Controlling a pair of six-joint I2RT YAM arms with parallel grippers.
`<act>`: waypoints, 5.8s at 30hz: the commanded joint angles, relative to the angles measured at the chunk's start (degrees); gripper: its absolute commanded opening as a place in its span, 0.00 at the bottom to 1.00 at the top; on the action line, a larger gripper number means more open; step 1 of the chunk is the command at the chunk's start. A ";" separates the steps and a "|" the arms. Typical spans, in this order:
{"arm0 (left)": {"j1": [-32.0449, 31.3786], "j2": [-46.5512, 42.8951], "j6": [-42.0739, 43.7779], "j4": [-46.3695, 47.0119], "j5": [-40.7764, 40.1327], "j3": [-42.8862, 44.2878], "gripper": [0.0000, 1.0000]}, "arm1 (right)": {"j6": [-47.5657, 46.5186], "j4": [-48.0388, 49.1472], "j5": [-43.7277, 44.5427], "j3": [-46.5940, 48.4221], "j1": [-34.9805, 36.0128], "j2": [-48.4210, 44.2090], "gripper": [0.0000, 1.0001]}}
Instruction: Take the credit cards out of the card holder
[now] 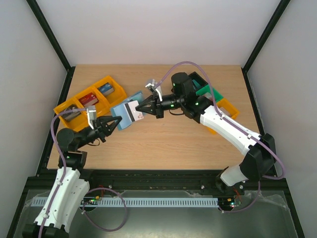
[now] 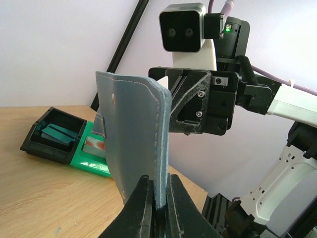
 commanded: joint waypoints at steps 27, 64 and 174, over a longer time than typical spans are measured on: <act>8.82 -8.68 -7.42 -12.72 -22.51 -7.11 0.02 | -50.98 13.05 112.47 -10.48 11.59 -5.81 0.02; 11.55 -11.32 -7.80 -14.13 -23.66 -9.17 0.02 | -91.31 51.58 128.53 -23.56 12.00 6.14 0.01; 12.90 -20.84 -14.08 -13.00 -27.08 -13.79 0.02 | 24.16 -22.16 66.72 -16.85 -39.06 10.55 0.02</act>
